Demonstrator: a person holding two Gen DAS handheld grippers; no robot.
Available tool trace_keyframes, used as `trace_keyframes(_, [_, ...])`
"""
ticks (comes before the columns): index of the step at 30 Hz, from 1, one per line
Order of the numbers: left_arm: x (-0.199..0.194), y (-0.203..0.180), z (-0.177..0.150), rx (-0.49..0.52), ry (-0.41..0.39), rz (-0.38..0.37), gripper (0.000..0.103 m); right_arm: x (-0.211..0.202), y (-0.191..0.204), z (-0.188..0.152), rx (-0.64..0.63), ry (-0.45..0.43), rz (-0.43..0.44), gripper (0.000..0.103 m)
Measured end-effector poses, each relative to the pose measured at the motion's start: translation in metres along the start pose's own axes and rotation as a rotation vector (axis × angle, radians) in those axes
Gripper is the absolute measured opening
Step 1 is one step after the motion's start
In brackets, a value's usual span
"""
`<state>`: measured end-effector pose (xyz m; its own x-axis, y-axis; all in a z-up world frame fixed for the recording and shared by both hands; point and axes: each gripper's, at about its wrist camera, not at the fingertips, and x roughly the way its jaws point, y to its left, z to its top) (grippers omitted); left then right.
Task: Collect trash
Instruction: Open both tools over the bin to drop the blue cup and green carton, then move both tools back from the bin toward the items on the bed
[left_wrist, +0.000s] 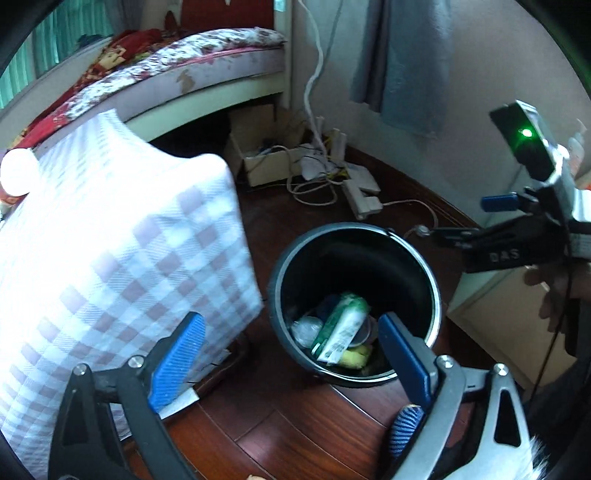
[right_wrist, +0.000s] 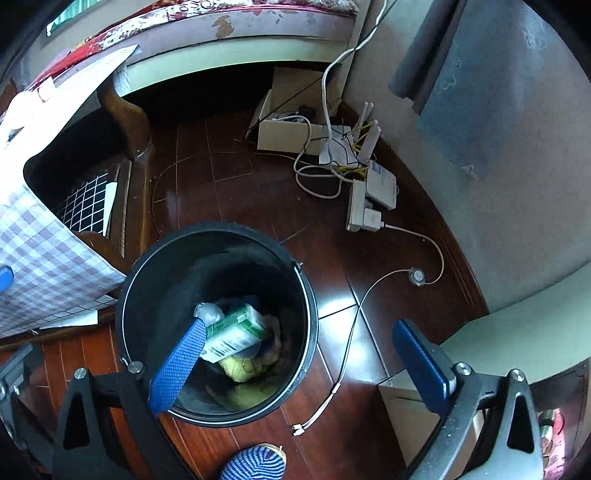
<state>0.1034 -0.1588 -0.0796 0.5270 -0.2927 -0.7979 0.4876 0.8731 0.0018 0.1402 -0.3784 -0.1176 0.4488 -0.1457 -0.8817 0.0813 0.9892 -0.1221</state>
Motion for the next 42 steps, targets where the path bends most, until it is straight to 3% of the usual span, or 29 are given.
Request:
trace_keyframes(26, [0.004, 0.026, 0.003, -0.028, 0.001, 0.048, 0.098, -0.009, 0.025, -0.002, -0.112, -0.017, 0.022, 0.102])
trace_keyframes(42, [-0.016, 0.046, 0.005, -0.051, -0.044, 0.091, 0.098, -0.024, 0.042, 0.004, -0.151, -0.058, 0.045, 0.102])
